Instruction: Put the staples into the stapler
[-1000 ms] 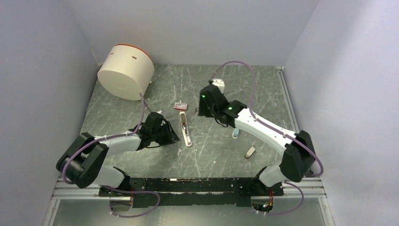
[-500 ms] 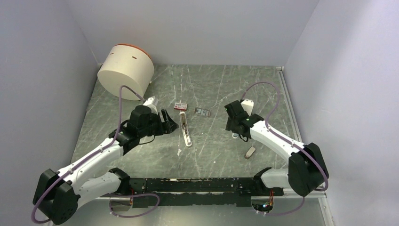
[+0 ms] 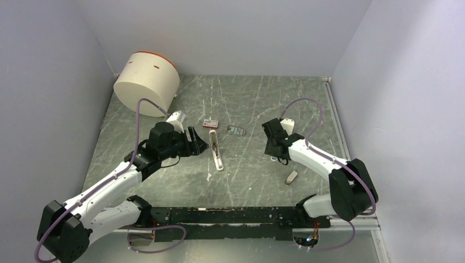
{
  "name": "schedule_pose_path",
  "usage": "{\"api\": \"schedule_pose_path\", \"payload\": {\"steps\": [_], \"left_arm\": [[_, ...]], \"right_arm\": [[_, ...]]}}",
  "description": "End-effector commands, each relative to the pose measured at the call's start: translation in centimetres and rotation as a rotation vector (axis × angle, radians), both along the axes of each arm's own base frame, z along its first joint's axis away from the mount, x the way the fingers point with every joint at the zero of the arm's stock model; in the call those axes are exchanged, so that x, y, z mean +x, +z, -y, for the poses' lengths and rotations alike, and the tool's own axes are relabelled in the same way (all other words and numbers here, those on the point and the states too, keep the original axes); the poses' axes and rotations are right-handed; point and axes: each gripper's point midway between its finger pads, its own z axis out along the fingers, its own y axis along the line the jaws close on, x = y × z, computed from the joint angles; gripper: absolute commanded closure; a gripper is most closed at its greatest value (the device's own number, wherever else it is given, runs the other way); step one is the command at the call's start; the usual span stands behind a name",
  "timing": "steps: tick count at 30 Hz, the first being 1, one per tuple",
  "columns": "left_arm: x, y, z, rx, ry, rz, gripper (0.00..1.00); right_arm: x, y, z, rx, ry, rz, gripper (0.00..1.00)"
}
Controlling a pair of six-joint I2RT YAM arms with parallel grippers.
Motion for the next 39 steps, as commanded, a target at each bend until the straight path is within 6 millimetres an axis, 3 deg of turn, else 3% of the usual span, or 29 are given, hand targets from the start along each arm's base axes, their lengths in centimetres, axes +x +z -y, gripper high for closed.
{"api": "schedule_pose_path", "payload": {"steps": [1,5,8,11,16,21,26,30,32,39], "left_arm": [[0.3,2.2,1.7,-0.068,-0.069,0.035,0.28],[-0.1,2.0,2.8,-0.083,-0.096,0.024,0.25],[-0.4,2.2,3.6,-0.098,-0.109,0.022,0.25],[-0.9,2.2,4.9,-0.120,-0.126,0.012,0.29],[-2.3,2.2,8.1,-0.137,-0.161,0.007,0.37],[-3.6,-0.3,11.8,-0.094,-0.179,-0.069,0.47],[-4.7,-1.8,16.3,-0.038,-0.220,-0.102,0.46],[-4.3,-3.5,18.9,-0.018,-0.227,-0.108,0.49],[-3.9,-4.2,19.6,-0.019,-0.214,-0.103,0.53],[-3.4,-5.9,21.5,-0.043,-0.249,-0.086,0.54]], "right_arm": [[0.0,-0.5,0.2,0.004,-0.004,-0.001,0.51],[-0.2,-1.0,0.2,0.013,-0.002,-0.012,0.54],[-0.3,-1.2,0.1,0.026,-0.002,-0.013,0.63],[-0.3,-0.9,-0.2,0.045,-0.001,-0.007,0.71],[-0.7,-0.1,-2.2,0.176,0.038,0.018,0.75],[-1.7,0.5,-4.4,0.336,0.060,0.026,0.77],[-2.8,0.3,-5.6,0.438,0.056,0.011,0.78],[-3.5,0.0,-5.6,0.469,0.034,0.001,0.79],[-3.8,0.0,-5.5,0.485,0.023,0.004,0.81],[-3.9,0.3,-5.5,0.508,0.018,0.011,0.84]]}}
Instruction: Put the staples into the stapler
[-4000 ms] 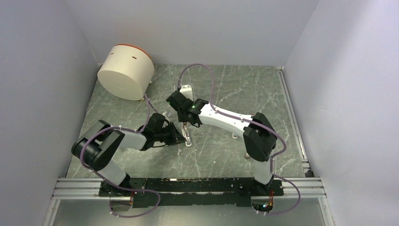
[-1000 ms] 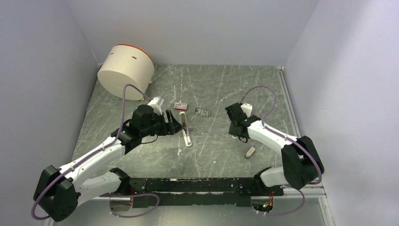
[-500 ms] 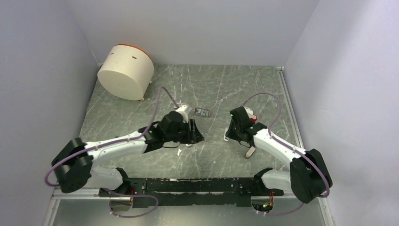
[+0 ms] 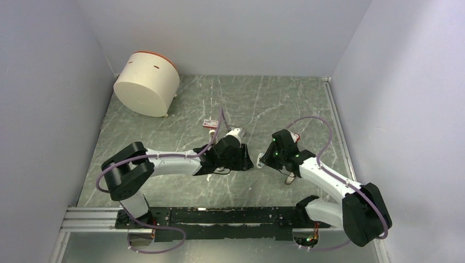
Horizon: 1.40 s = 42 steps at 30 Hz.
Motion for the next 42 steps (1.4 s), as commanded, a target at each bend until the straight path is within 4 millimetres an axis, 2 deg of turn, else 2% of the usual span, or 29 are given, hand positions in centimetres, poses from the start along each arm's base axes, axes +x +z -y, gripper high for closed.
{"api": "schedule_pose_path", "payload": {"steps": [1,6,11,18,22,29,42], "left_arm": [[1.5,1.6,2.6,-0.102,0.000,0.070,0.54],[1.6,0.3,3.5,-0.117,-0.034,0.084,0.54],[2.6,-0.6,3.6,-0.072,-0.007,0.111,0.58],[3.2,-0.2,4.7,-0.099,-0.022,0.148,0.59],[4.0,-0.3,4.5,-0.062,-0.001,0.169,0.63],[3.7,-1.5,3.7,-0.039,0.003,0.159,0.73],[3.1,-2.1,3.2,-0.043,-0.003,0.132,0.75]], "right_arm": [[0.4,0.8,-0.5,0.052,-0.012,0.019,0.84],[0.4,1.0,-0.8,0.077,-0.003,0.017,0.85],[0.3,1.5,-0.9,0.096,-0.004,0.025,0.85],[0.2,1.8,-0.9,0.108,-0.006,0.027,0.85],[0.3,2.3,-0.9,0.122,-0.010,0.036,0.85],[0.5,2.8,-0.9,0.136,-0.015,0.048,0.85],[0.6,3.0,-1.0,0.148,-0.005,0.048,0.85]]}}
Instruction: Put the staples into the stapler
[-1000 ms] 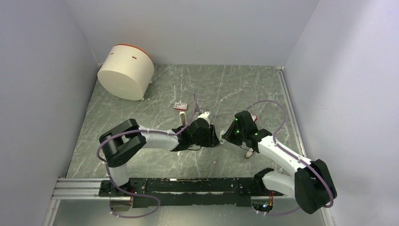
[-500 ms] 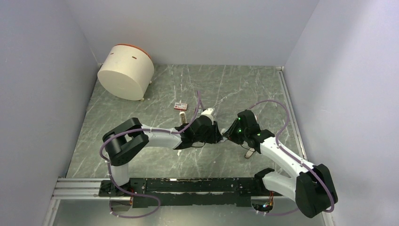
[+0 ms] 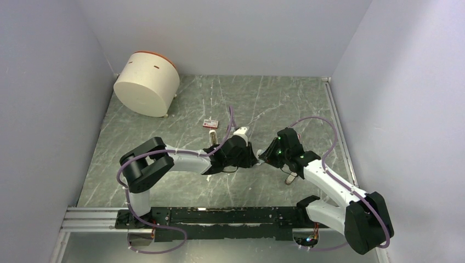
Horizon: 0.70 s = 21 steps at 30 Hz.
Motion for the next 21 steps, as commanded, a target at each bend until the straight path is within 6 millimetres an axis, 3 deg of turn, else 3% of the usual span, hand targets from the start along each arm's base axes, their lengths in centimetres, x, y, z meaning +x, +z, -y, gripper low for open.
{"api": "schedule_pose_path", "payload": {"steps": [1,13,17,21], "left_arm": [[0.1,-0.3,-0.5,-0.012,0.012,0.014,0.77],[0.4,-0.1,-0.7,-0.064,0.003,-0.028,0.71],[0.3,0.2,-0.8,-0.108,-0.005,-0.045,0.76],[0.4,0.0,-1.0,-0.099,-0.006,-0.042,0.88]], "right_arm": [[0.2,0.9,-0.5,0.038,0.010,0.017,0.85],[0.2,2.0,-1.2,0.081,0.049,0.024,0.85],[0.2,2.0,-1.6,0.093,0.074,0.017,0.85],[0.3,1.9,-1.3,0.066,0.091,0.015,0.85]]}}
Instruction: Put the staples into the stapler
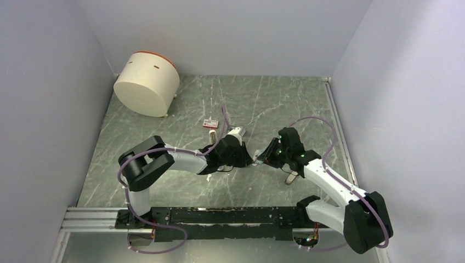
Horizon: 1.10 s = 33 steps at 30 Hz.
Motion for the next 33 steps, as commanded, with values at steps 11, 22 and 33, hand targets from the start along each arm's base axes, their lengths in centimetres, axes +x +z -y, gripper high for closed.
{"api": "schedule_pose_path", "payload": {"steps": [11,22,33], "left_arm": [[-0.9,-1.2,-0.6,0.028,-0.051,-0.016,0.95],[-2.8,-4.1,-1.2,0.112,-0.074,-0.074,0.95],[-0.9,2.5,0.2,-0.028,-0.026,0.030,0.62]], "right_arm": [[3.2,2.2,1.5,-0.137,0.089,0.072,0.79],[5.8,0.9,1.7,-0.228,0.188,0.022,0.75],[3.8,1.0,-0.1,-0.115,0.262,-0.001,0.75]]}}
